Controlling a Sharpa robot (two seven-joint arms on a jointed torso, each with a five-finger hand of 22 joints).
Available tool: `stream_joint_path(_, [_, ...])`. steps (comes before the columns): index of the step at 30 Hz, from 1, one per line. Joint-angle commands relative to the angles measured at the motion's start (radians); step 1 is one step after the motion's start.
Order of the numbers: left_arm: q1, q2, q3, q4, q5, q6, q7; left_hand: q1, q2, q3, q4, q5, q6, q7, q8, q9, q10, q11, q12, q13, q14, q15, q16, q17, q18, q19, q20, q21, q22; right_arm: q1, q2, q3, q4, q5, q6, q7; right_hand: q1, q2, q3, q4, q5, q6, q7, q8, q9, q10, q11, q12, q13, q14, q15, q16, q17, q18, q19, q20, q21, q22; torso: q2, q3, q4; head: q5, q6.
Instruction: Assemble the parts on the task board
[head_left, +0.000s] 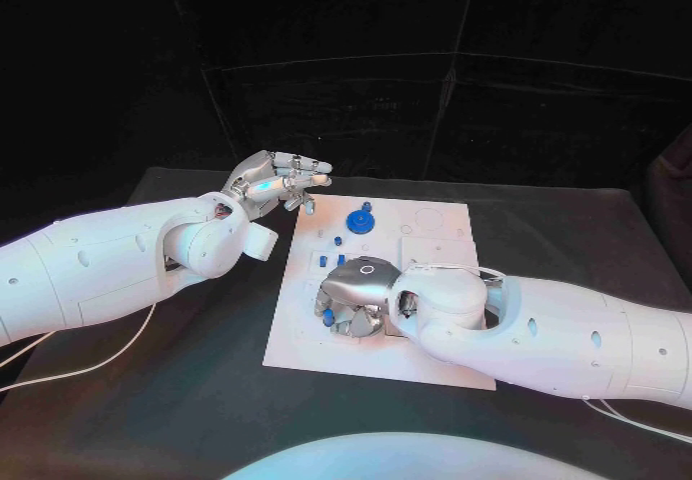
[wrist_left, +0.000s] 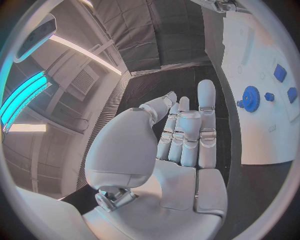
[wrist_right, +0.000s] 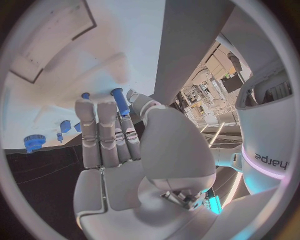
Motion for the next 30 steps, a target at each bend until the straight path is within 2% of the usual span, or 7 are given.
stream_joint_path(1, [0.001, 0.0, 0.001, 0.0, 0.004, 0.012, 0.002, 0.0, 0.006, -0.007, 0.001, -0.001, -0.01, 0.0, -0.006, -0.001, -0.006, -0.003, 0.002, 0.001, -0.007, -0.001, -0.006, -0.001, 0.013, -0.006, 0.002, -0.006, -0.001, 0.001, -0.001, 0.0, 0.006, -0.018, -0.038, 0.027, 0.002, -0.006, -0.028, -0.003, 0.012, -0.035, -0.013, -0.003, 0.0, -0.026, 0.006, 0.011, 0.002, -0.02, 0.004, -0.036, -0.049, 0.017, -0.033, 0.006, -0.039, -0.046, 0.0, -0.0002, 0.0007, -0.001, 0.0])
stream_joint_path(12, [0.001, -0.001, 0.001, -0.001, 0.004, 0.018, -0.003, -0.001, 0.006, -0.008, 0.001, -0.001, -0.011, 0.001, -0.006, -0.001, -0.007, -0.002, 0.002, 0.001, -0.008, -0.001, -0.007, -0.003, 0.013, -0.007, 0.002, -0.006, -0.001, 0.0, -0.052, -0.001, 0.042, -0.001, -0.193, 0.062, 0.005, 0.002, -0.068, -0.004, 0.023, -0.049, 0.001, -0.002, 0.001, -0.034, 0.005, 0.031, 0.004, -0.025, 0.004, -0.042, -0.071, 0.02, -0.039, 0.008, -0.057, -0.065, 0.0, 0.0008, -0.0012, -0.003, 0.001])
stream_joint_path(16, [0.0, -0.002, 0.0, -0.002, 0.004, 0.021, -0.005, -0.001, 0.006, -0.008, 0.001, -0.001, -0.011, 0.001, -0.006, -0.001, -0.007, -0.002, 0.003, 0.001, -0.008, -0.001, -0.007, -0.003, 0.013, -0.007, 0.002, -0.007, -0.001, 0.001, -0.113, -0.001, 0.081, 0.052, -0.245, 0.077, 0.006, 0.008, -0.091, -0.001, 0.026, -0.049, 0.003, -0.001, 0.002, -0.019, 0.0, 0.053, 0.006, -0.02, 0.001, -0.035, -0.073, 0.02, -0.032, 0.006, -0.057, -0.063, -0.001, 0.0, -0.0008, -0.014, 0.005])
stream_joint_path(19, [0.0, -0.003, 0.0, -0.001, 0.004, 0.022, -0.006, -0.001, 0.006, -0.009, 0.001, -0.001, -0.012, 0.001, -0.006, -0.002, -0.009, -0.002, 0.003, 0.001, -0.009, 0.0, -0.007, -0.004, 0.013, -0.007, 0.002, -0.007, -0.001, 0.005, -0.185, 0.006, 0.119, 0.155, -0.271, 0.075, -0.004, 0.016, -0.111, 0.013, 0.032, -0.017, 0.018, 0.01, 0.007, 0.039, -0.011, 0.094, 0.012, 0.011, -0.008, 0.018, -0.018, 0.01, 0.013, -0.001, -0.021, -0.013, -0.001, -0.0014, 0.0006, -0.031, 0.009])
stream_joint_path(23, [0.0, -0.007, 0.0, 0.002, 0.004, 0.022, -0.007, -0.001, 0.006, -0.009, 0.001, -0.001, -0.012, 0.001, -0.006, -0.002, -0.009, -0.002, 0.003, 0.001, -0.009, 0.0, -0.007, -0.004, 0.013, -0.007, 0.002, -0.007, -0.001, 0.018, -0.28, 0.017, 0.158, 0.297, -0.29, 0.042, -0.043, 0.02, -0.134, 0.048, 0.054, 0.037, 0.01, 0.033, 0.015, 0.196, -0.037, 0.178, 0.04, 0.079, -0.028, 0.146, 0.135, -0.02, 0.128, -0.015, 0.087, 0.137, -0.002, -0.0022, -0.0026, -0.053, 0.013])
stream_joint_path(27, [0.0, -0.01, -0.001, 0.004, 0.004, 0.021, -0.007, -0.001, 0.006, -0.009, 0.001, -0.001, -0.012, 0.001, -0.006, -0.002, -0.009, -0.002, 0.003, 0.001, -0.009, 0.0, -0.007, -0.004, 0.013, -0.007, 0.002, -0.007, -0.001, 0.028, -0.389, 0.022, 0.195, 0.415, -0.272, -0.04, -0.132, -0.019, -0.219, 0.112, 0.119, 0.074, -0.027, 0.06, 0.02, 0.363, -0.08, 0.293, 0.113, 0.121, -0.065, 0.241, 0.252, -0.05, 0.237, -0.05, 0.194, 0.285, -0.001, -0.0022, -0.0062, -0.067, 0.019])
stream_joint_path(30, [0.0, -0.01, -0.001, 0.006, 0.004, 0.021, -0.007, -0.001, 0.006, -0.009, 0.001, -0.001, -0.012, 0.001, -0.006, -0.002, -0.009, -0.002, 0.003, 0.001, -0.009, 0.0, -0.007, -0.004, 0.013, -0.007, 0.002, -0.007, -0.001, 0.031, -0.452, 0.023, 0.214, 0.461, -0.25, -0.11, -0.139, -0.018, -0.296, 0.142, 0.126, 0.082, -0.041, 0.094, 0.026, 0.385, -0.101, 0.408, 0.23, 0.139, -0.085, 0.321, 0.357, -0.071, 0.296, -0.071, 0.259, 0.382, -0.002, -0.0042, -0.0099, -0.076, 0.022])
